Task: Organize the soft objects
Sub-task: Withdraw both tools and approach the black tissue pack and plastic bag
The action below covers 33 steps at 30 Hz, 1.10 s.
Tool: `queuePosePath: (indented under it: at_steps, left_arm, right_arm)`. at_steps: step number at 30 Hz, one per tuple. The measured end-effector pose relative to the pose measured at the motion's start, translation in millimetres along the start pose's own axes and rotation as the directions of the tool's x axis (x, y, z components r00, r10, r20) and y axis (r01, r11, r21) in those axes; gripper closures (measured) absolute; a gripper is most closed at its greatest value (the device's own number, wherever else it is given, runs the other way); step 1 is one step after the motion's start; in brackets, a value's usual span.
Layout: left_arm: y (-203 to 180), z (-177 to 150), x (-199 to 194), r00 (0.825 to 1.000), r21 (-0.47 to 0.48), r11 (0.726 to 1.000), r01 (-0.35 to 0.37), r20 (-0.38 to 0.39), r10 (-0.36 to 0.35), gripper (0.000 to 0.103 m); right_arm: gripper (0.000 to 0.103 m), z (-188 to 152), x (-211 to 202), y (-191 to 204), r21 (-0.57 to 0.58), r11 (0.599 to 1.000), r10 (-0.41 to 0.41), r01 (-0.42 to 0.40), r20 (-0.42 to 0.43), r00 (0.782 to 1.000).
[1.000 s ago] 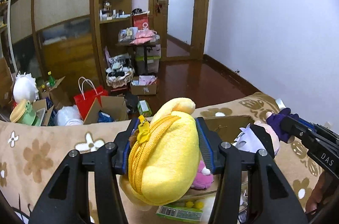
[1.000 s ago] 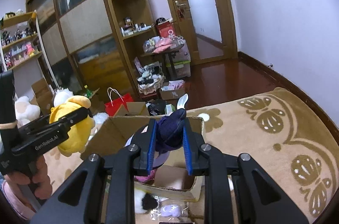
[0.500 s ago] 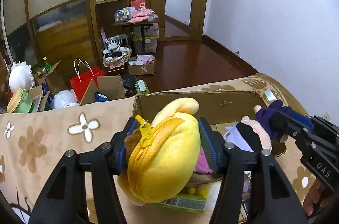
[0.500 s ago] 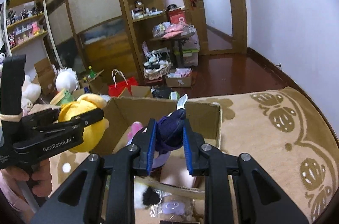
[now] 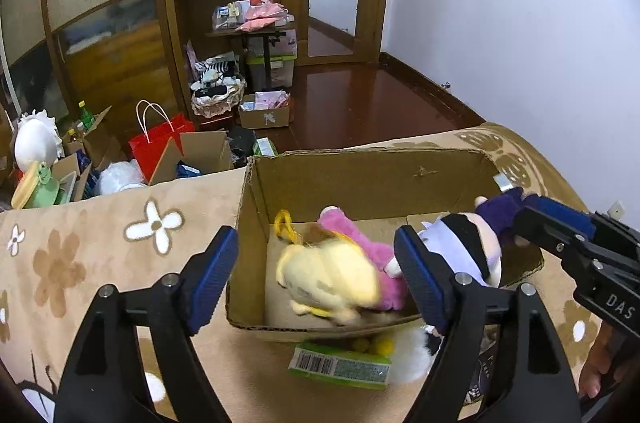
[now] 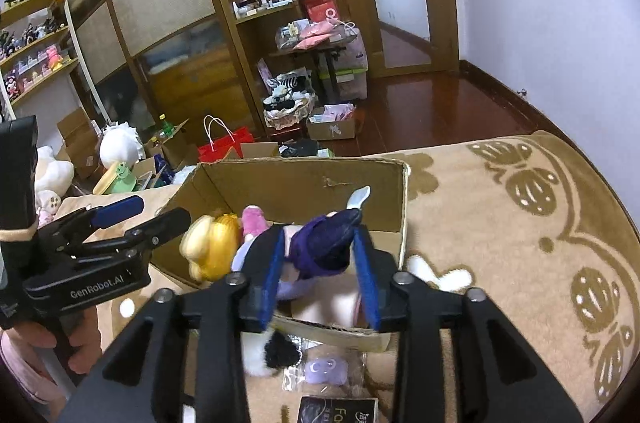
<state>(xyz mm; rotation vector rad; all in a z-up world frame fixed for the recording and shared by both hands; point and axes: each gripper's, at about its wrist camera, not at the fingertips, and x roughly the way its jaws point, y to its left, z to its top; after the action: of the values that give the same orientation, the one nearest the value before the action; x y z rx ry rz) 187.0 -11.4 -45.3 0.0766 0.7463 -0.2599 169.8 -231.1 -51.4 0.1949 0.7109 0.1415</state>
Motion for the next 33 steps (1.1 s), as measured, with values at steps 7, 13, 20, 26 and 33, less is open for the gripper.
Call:
queuePosePath:
  at_steps: [7, 13, 20, 26, 33]
  left_arm:
    - [-2, -2, -19, 0.997, 0.025, 0.998, -0.059, 0.042, 0.058, 0.008]
    - [-1, -6, -38, 0.997, 0.031, 0.997, -0.064, 0.048, 0.062, 0.004]
    - [-5, -16, -54, 0.997, 0.039, 0.997, -0.070, 0.015, 0.070, 0.003]
    - [-11, -27, -61, 0.995, 0.056, 0.995, -0.088, -0.041, 0.090, 0.003]
    - [-14, -36, -54, 0.991, 0.056, 0.995, -0.078, -0.101, 0.084, 0.003]
  right_arm:
    - [0.041, -1, -8, 8, -0.019, 1.000, 0.015, -0.015, 0.002, 1.000]
    - [0.016, -8, -23, 11, -0.018, 1.000, 0.011, -0.011, 0.007, 1.000]
    - [0.000, -16, -40, 6, -0.002, 1.000, 0.002, -0.002, 0.005, 1.000]
    - [0.000, -27, -50, 3, 0.004, 1.000, -0.025, 0.025, -0.025, 0.999]
    - [0.000, -41, -54, 0, 0.013, 0.999, -0.048, 0.049, -0.070, 0.996]
